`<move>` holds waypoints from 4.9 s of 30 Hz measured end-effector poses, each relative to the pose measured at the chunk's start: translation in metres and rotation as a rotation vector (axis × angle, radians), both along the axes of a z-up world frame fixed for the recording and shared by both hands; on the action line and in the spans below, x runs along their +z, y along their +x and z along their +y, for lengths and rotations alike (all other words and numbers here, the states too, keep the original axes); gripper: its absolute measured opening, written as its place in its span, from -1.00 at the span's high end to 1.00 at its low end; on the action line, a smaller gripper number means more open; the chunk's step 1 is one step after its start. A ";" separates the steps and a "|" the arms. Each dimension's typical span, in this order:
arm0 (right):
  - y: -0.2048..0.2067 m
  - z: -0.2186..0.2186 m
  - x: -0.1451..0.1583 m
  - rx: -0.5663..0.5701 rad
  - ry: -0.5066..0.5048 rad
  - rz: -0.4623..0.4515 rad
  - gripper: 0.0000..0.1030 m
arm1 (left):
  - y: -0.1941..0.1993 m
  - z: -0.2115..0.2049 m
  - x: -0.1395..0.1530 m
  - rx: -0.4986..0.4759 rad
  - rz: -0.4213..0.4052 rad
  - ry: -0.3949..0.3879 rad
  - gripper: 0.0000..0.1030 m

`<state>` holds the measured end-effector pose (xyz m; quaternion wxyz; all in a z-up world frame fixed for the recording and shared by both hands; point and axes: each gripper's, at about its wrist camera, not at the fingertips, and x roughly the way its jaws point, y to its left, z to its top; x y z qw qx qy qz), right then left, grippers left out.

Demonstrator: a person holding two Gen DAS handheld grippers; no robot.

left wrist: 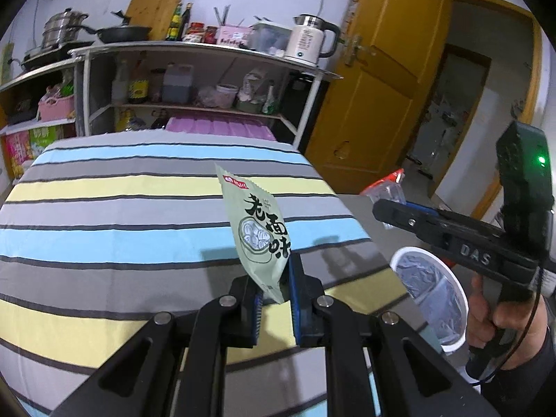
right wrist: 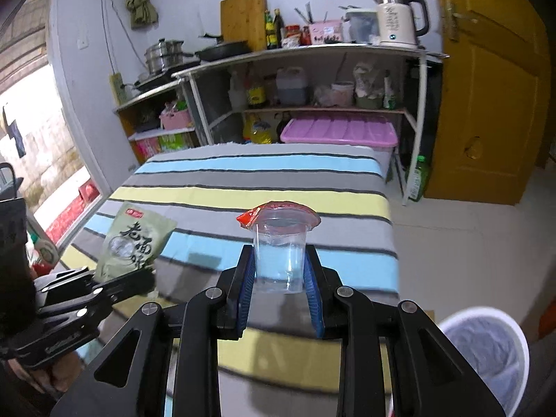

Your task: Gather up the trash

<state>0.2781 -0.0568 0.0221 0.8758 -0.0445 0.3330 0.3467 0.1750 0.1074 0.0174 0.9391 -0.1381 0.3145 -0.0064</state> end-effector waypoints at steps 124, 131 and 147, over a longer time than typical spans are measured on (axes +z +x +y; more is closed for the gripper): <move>-0.213 -0.193 -0.017 -0.439 -0.017 -0.103 0.06 | -0.106 -0.151 0.016 -0.292 -0.094 0.116 0.07; -0.218 -0.189 -0.018 -0.432 -0.024 -0.118 0.06 | -0.109 -0.149 0.012 -0.285 -0.090 0.118 0.07; -0.217 -0.189 -0.015 -0.432 -0.024 -0.119 0.06 | -0.112 -0.149 0.014 -0.285 -0.101 0.122 0.07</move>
